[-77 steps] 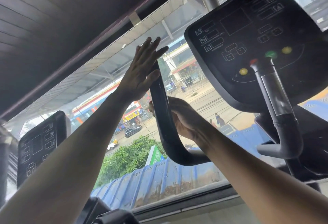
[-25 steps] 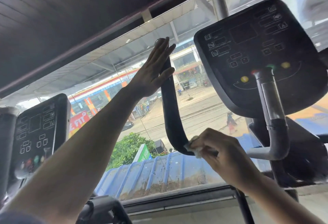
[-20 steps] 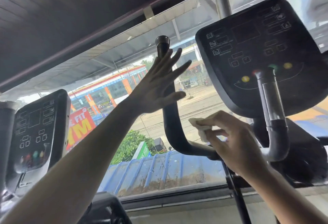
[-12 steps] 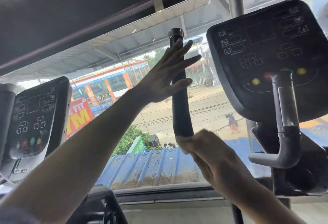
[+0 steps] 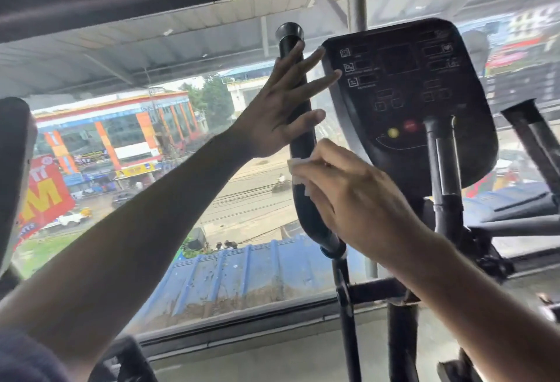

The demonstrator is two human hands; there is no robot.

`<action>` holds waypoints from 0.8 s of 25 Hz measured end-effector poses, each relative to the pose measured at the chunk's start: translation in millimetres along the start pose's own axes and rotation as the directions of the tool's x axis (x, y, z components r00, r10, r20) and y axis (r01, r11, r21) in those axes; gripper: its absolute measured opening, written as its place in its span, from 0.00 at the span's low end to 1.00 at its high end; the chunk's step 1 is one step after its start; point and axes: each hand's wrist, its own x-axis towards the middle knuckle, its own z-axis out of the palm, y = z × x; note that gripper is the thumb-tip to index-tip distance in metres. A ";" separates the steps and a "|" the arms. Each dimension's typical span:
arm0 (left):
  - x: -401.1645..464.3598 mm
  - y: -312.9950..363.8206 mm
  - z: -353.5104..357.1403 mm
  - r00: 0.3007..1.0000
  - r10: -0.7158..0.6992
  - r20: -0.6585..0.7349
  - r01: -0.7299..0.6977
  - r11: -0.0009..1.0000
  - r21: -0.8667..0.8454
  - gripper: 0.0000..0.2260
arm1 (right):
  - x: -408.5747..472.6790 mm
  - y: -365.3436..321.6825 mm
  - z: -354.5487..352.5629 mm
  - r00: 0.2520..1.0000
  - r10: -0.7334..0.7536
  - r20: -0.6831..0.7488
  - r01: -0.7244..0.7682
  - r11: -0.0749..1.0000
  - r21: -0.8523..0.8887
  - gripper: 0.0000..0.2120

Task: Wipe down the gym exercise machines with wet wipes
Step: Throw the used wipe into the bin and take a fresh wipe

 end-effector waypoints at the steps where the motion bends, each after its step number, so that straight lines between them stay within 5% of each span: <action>1: 0.1 -1.3 2.1 1.000 0.004 -0.015 -0.005 1.000 -0.012 0.30 | -6.0 -6.0 2.6 0.999 -0.023 0.043 0.026 0.998 -0.059 0.11; 7: 0.2 -5.3 14.8 0.993 0.038 -0.116 -0.049 0.995 -0.091 0.28 | -67.9 -8.0 3.2 0.975 -0.054 0.217 0.069 0.995 -0.065 0.19; 12: -0.8 -1.4 20.1 0.981 0.037 -0.191 -0.068 0.985 -0.157 0.28 | -51.5 -34.8 -4.8 0.999 0.040 0.015 -0.040 0.999 -0.009 0.12; 15: -1.6 0.0 20.3 0.974 0.045 -0.223 -0.088 0.979 -0.185 0.26 | -9.9 -38.3 -1.9 0.986 0.154 -0.057 -0.160 0.980 -0.116 0.11; 20: -3.5 -1.7 14.7 0.981 0.077 -0.178 -0.108 0.979 -0.174 0.24 | -13.2 -50.0 0.9 0.960 0.138 0.242 -0.062 0.952 -0.298 0.09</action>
